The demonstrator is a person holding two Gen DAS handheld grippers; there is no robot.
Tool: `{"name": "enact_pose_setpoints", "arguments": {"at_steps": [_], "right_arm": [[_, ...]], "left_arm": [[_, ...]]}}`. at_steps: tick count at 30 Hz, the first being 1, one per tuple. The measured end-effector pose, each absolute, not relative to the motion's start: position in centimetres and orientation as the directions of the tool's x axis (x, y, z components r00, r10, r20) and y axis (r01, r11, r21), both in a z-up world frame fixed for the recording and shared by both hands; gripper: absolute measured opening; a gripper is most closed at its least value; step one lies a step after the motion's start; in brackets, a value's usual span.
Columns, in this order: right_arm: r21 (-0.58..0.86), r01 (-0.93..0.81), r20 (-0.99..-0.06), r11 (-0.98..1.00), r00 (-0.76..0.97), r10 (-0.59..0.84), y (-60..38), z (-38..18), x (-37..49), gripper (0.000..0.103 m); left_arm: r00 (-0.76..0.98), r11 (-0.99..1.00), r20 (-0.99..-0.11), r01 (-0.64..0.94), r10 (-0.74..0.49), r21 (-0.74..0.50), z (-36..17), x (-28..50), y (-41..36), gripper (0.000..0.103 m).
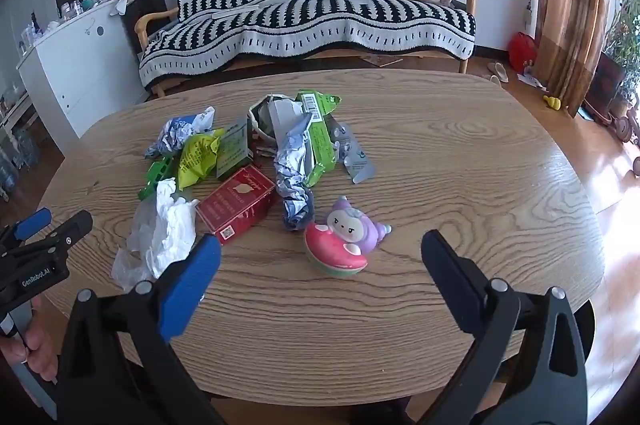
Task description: Collect trash
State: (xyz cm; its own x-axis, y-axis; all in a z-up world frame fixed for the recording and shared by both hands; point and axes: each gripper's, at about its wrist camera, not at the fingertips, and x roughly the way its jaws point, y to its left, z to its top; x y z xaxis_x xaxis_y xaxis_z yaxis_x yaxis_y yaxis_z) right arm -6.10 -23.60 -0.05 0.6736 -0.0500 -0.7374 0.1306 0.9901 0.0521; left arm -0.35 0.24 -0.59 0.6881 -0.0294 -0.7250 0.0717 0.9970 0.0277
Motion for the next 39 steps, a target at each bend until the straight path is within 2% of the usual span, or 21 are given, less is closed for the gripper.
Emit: {"name": "enact_pose_setpoints", "arguments": {"at_steps": [39], "right_arm": [[0.061,0.128,-0.741,0.99,0.67,-0.041,-23.79,-0.07,-6.12,0.097]], "left_arm": [[0.688,0.997,-0.725,0.069,-0.03,0.024,-0.6,-0.39,0.28,0.097]]}}
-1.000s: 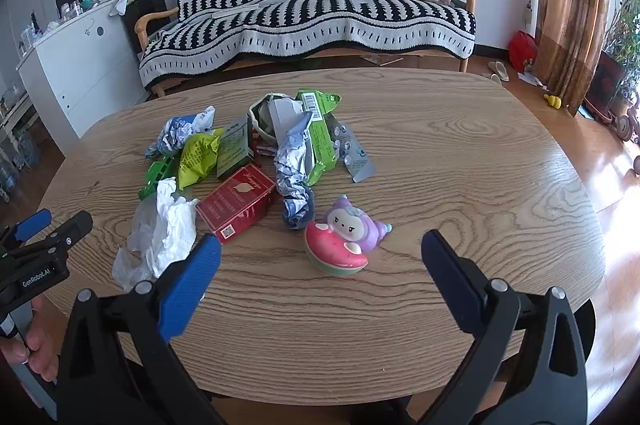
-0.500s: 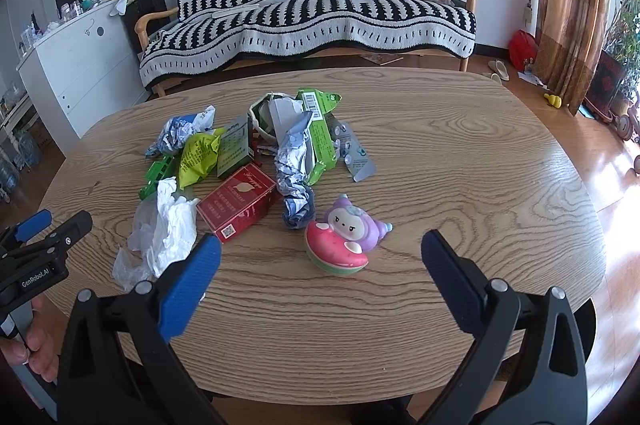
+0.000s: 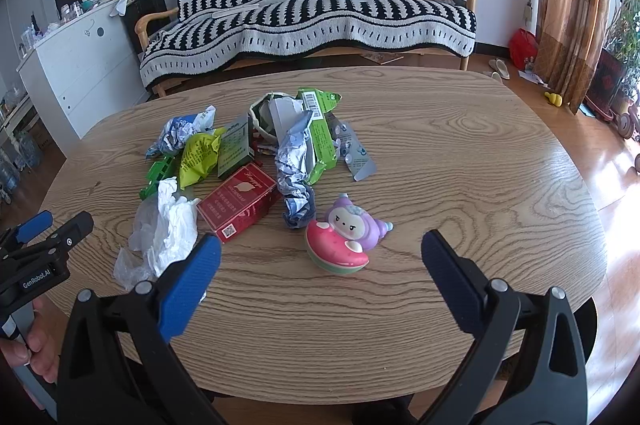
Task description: Collect trash
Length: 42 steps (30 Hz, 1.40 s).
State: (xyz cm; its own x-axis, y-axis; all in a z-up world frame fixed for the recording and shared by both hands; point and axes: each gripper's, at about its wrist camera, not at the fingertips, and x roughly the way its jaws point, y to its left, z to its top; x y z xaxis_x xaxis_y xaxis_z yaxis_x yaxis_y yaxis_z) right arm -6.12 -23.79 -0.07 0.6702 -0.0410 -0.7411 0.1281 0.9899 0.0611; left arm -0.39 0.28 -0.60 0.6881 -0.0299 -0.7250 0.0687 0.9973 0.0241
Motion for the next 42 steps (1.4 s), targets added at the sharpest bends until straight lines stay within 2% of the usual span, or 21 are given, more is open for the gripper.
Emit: {"name": "enact_pose_setpoints", "arguments": {"at_steps": [17,21,25,30,39,41,42], "right_arm": [[0.051,0.117,-0.743,0.992,0.668,-0.041,-23.7,-0.1,-6.4,0.097],[0.034,0.103,-0.754,0.994,0.655,-0.042,-24.1,-0.7,-6.8,0.097],[0.04,0.107,-0.768,0.993,0.64,-0.038,-25.2,-1.0,-6.8,0.097],[0.077,0.116,-0.784,0.99,0.621,-0.012,-26.2,-1.4,-6.7,0.097],[0.032,0.127,-0.845,0.991,0.533,-0.041,-27.5,-4.8,-3.0,0.097],[0.082,0.141,-0.863,0.987,0.505,-0.001,-28.1,-6.0,-1.7,0.097],[0.106,0.14,-0.869,0.984,0.495,0.023,-28.3,-6.4,-1.4,0.097]], "left_arm": [[0.685,0.997,-0.728,0.066,-0.023,0.031,-1.0,-0.5,0.8,0.097],[0.642,0.989,-0.766,0.128,-0.029,0.07,-2.9,-0.3,1.0,0.097],[0.554,0.983,-0.83,0.177,-0.061,0.046,-5.8,0.7,1.0,0.097],[0.482,0.979,-0.876,0.188,-0.026,0.074,-8.5,2.9,0.1,0.097],[0.498,0.964,-0.867,0.232,-0.004,0.129,-9.9,5.4,-2.1,0.096],[0.488,0.96,-0.873,0.254,-0.023,0.117,-10.0,5.5,-2.5,0.086],[0.479,0.96,-0.876,0.265,-0.046,0.094,-9.9,5.3,-2.4,0.067]]}}
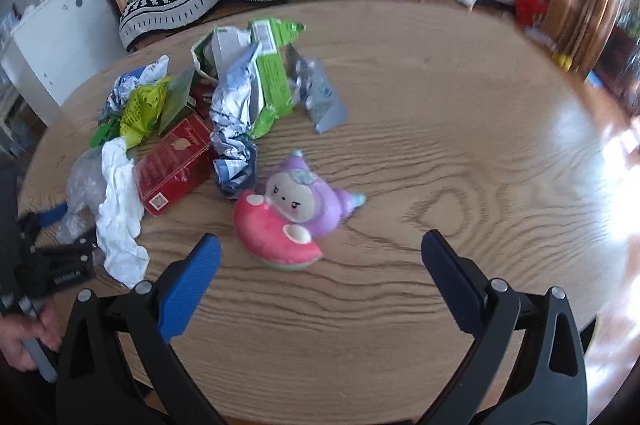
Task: Collect trash
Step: 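Grasp the clear plastic bag with the left gripper while the right gripper grasps the pink squishy toy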
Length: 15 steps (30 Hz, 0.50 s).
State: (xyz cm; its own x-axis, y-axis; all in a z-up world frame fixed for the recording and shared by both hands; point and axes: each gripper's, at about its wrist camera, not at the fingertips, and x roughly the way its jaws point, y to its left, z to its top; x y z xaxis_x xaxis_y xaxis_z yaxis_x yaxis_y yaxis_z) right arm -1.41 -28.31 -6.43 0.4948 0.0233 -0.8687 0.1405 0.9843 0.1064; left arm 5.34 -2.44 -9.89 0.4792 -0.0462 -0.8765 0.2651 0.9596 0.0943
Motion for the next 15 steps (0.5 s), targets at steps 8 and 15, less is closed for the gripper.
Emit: {"name": "enact_pose_setpoints", "arguments": {"at_steps": [8,15], "right_arm": [[0.179,0.133,-0.884,0.975,0.456,0.1,-28.3,-8.3,0.5,0.077],[0.228,0.072,-0.856,0.971,0.489,0.165,-28.0,-6.8,-0.8,0.05]], "left_arm": [[0.481,0.967,-0.864,0.252,-0.153,-0.031,-7.1,3.6,-0.8,0.01],[0.606,0.972,-0.771,0.222,-0.196,-0.073,-2.2,1.4,0.8,0.01]]}}
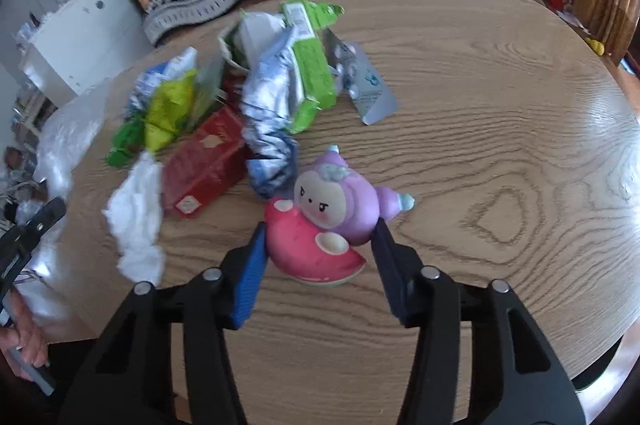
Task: Collect trash
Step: 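Grasp the clear plastic bag with the left gripper while the right gripper grasps the pink squishy toy, then carry both items to the black bin and open both grippers over it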
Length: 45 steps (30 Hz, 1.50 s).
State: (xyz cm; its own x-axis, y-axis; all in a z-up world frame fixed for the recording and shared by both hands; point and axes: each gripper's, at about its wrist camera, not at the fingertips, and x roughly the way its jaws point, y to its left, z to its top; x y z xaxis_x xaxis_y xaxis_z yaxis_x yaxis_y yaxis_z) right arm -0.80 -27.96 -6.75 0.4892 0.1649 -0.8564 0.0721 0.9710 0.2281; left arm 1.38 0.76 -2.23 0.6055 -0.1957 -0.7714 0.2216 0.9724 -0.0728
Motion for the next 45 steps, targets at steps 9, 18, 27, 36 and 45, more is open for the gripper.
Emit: {"name": "enact_pose_setpoints", "arguments": {"at_steps": [9,18,27,36,45], "right_arm": [[0.201,0.183,-0.756,0.962,0.654,0.033,-34.8,-1.4,-8.1,0.049],[0.112,0.598,-0.722,0.793,0.598,-0.348,-51.4,-2.2,-20.0,0.049],[0.103,0.83,-0.799,0.549,0.398,-0.451,-63.2,-7.9,-32.5,0.049],[0.154,0.884,-0.868,0.441,0.334,-0.367,-68.4,-13.1,-37.9,0.049],[0.157,0.884,-0.87,0.441,0.336,-0.362,-68.5,-13.4,-37.4,0.05]], "left_arm": [[0.593,0.92,-0.738,0.379,-0.322,-0.097,-0.4,0.5,-8.0,0.01],[0.422,0.702,-0.711,0.699,-0.562,-0.139,-1.1,-5.6,-26.5,0.01],[0.087,0.393,-0.727,0.881,-0.681,-0.263,-7.1,-14.5,-43.5,0.01],[-0.092,0.31,-0.81,0.894,-0.579,-0.323,-16.9,-16.3,-55.6,0.01],[-0.108,0.326,-0.839,0.889,-0.533,-0.321,-20.1,-15.7,-58.6,0.011]]}}
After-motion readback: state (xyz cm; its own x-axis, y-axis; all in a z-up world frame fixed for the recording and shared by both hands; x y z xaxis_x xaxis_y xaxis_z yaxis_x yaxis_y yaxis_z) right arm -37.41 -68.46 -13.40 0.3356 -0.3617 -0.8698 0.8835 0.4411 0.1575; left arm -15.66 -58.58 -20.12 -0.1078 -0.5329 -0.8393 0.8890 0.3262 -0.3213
